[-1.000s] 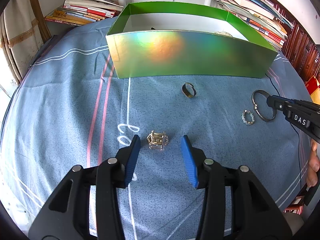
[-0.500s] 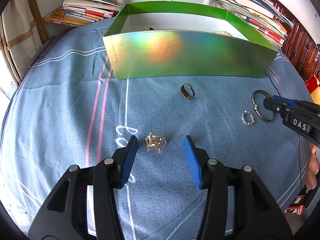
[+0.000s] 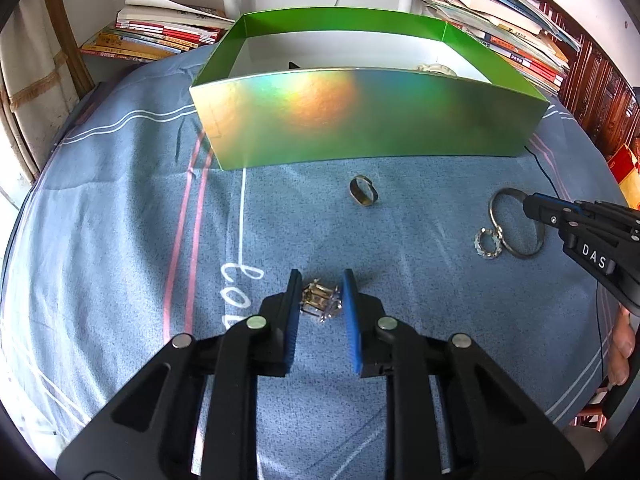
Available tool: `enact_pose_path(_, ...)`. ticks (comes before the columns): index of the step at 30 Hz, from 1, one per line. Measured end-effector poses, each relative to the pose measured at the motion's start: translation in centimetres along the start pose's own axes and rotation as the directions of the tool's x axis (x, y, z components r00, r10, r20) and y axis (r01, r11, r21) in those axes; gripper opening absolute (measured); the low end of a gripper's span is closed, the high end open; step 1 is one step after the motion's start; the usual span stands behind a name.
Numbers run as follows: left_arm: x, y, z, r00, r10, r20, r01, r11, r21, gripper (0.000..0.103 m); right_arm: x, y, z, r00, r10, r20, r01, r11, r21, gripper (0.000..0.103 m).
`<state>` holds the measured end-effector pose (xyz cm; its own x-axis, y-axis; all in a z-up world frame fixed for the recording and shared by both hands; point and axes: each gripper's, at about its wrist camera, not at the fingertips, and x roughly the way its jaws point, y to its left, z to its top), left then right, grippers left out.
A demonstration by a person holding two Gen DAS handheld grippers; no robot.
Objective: Organize jewelry
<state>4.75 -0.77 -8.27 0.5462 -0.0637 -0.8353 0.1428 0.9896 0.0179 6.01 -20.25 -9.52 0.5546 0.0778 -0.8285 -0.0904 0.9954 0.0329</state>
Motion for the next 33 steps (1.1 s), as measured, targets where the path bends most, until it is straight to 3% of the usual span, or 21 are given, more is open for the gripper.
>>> enact_pose_path(8, -1.0, 0.2, 0.0, 1.000, 0.015, 0.022, -0.014, 1.000, -0.006, 0.020, -1.3, -0.7, 0.4, 0.999, 0.009, 0.035, -0.009, 1.000, 0.017, 0.005)
enact_pose_path(26, -1.1, 0.0, 0.0, 1.000, 0.013, 0.019, -0.013, 1.000, 0.003, 0.020, -1.2, -1.1, 0.0, 0.999, 0.026, 0.023, -0.027, 0.999, 0.035, 0.005)
enact_pose_path(33, -3.6, 1.2, 2.1, 0.996, -0.023, 0.082, 0.025, 1.000, -0.015, 0.020, -4.7, -0.8, 2.5, 0.990, 0.078, 0.122, -0.080, 0.997, 0.016, 0.005)
